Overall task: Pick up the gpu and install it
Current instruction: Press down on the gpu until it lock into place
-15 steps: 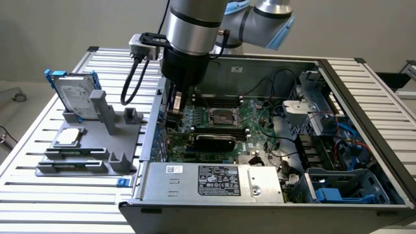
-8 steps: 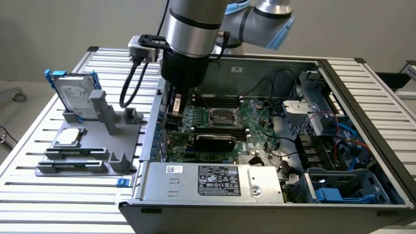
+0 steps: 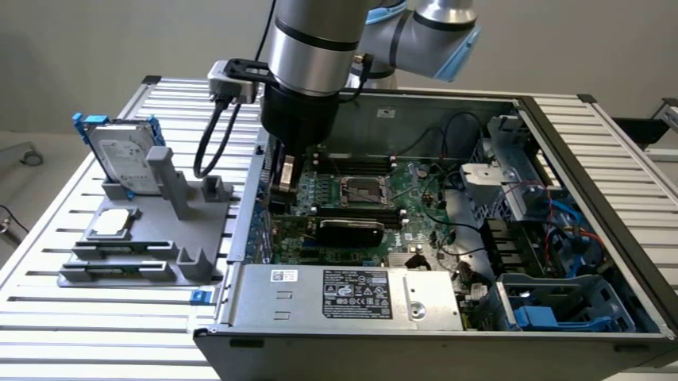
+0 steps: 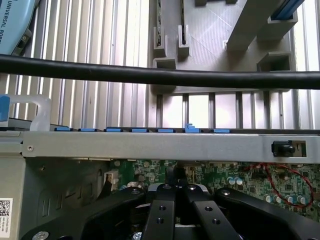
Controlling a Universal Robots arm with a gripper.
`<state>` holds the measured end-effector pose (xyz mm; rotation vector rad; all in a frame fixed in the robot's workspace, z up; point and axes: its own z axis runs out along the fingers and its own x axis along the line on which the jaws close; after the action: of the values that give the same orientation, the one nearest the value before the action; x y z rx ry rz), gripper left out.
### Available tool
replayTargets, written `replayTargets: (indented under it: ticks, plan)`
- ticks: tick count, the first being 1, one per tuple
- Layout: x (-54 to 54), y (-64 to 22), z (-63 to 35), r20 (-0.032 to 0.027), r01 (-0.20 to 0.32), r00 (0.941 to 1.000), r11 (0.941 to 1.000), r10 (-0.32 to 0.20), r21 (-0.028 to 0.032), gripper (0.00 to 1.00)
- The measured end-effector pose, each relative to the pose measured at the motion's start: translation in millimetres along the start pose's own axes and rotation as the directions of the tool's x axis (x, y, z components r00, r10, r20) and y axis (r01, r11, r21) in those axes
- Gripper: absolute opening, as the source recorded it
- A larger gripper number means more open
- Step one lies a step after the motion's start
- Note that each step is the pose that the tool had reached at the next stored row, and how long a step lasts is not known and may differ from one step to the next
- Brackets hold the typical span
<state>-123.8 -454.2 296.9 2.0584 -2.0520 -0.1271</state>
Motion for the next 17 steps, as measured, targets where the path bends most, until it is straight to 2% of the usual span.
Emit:
replayTargets:
  ticks: [8,17]
  plan:
    - [-0.2,0.0,1.5,0.0002,-0.003,1.0,1.0,0.003,-0.0009,0.11]
    - [-1.4,-0.1,1.6,0.0048,-0.023,0.9997,0.9997,0.023,-0.0067,0.11]
